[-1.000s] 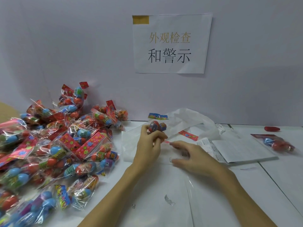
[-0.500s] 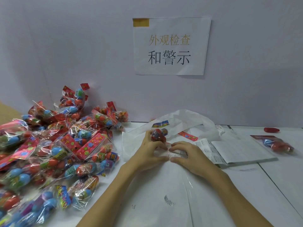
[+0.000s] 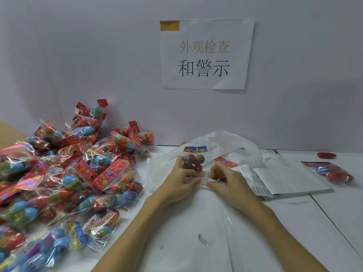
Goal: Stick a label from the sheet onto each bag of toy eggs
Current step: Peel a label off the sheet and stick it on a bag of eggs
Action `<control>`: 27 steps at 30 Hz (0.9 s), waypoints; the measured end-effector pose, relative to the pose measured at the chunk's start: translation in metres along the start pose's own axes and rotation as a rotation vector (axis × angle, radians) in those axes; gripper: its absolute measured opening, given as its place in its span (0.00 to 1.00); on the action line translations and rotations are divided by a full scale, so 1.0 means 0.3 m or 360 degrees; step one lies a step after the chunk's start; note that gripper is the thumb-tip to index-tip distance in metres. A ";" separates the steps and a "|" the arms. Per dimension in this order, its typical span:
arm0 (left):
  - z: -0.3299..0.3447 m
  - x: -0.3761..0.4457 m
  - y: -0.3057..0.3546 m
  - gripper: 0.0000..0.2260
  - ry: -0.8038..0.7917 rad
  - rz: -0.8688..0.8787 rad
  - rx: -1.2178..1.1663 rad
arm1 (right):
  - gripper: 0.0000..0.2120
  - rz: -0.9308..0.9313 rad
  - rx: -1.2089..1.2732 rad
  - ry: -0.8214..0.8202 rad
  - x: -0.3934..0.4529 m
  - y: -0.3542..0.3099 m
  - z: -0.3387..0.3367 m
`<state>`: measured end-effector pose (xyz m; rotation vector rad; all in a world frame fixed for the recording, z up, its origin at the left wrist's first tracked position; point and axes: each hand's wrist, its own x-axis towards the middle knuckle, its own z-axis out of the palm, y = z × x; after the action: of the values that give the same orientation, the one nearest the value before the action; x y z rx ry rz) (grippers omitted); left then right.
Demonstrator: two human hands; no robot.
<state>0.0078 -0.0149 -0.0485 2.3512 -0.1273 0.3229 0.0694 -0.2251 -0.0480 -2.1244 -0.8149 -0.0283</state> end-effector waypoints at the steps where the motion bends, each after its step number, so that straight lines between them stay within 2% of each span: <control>1: 0.000 0.000 0.001 0.05 -0.0005 -0.0014 -0.0022 | 0.12 0.0013 0.0029 -0.0017 -0.002 -0.001 -0.003; 3: -0.001 -0.001 0.005 0.06 -0.0032 -0.0035 -0.0065 | 0.14 -0.0007 0.0062 -0.0063 -0.004 -0.005 -0.005; 9: 0.001 0.006 0.011 0.08 -0.0066 -0.0121 -0.0071 | 0.08 0.0035 0.0253 -0.0042 -0.001 -0.020 -0.005; 15: 0.003 0.003 0.000 0.05 -0.0043 -0.0120 -0.0100 | 0.07 0.0053 0.0286 -0.0045 0.006 -0.024 -0.004; 18: -0.003 0.002 0.007 0.02 -0.0040 -0.0158 -0.0150 | 0.06 0.0124 0.0564 0.0105 0.021 -0.030 -0.013; 21: -0.017 -0.002 0.027 0.08 0.0051 -0.0193 -0.0374 | 0.03 0.0336 0.1119 0.0295 0.024 -0.035 -0.018; 23: -0.029 -0.002 0.050 0.07 0.0158 -0.0201 -0.0636 | 0.03 0.0457 0.1412 0.0380 0.023 -0.039 -0.016; 27: -0.026 -0.002 0.088 0.04 0.0431 -0.0187 -0.1167 | 0.10 0.0444 0.1606 0.0445 0.025 -0.055 -0.006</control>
<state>0.0008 -0.0283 -0.0255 1.5675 0.0242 0.4441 0.0664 -0.2152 -0.0330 -1.2094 -0.2473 0.1911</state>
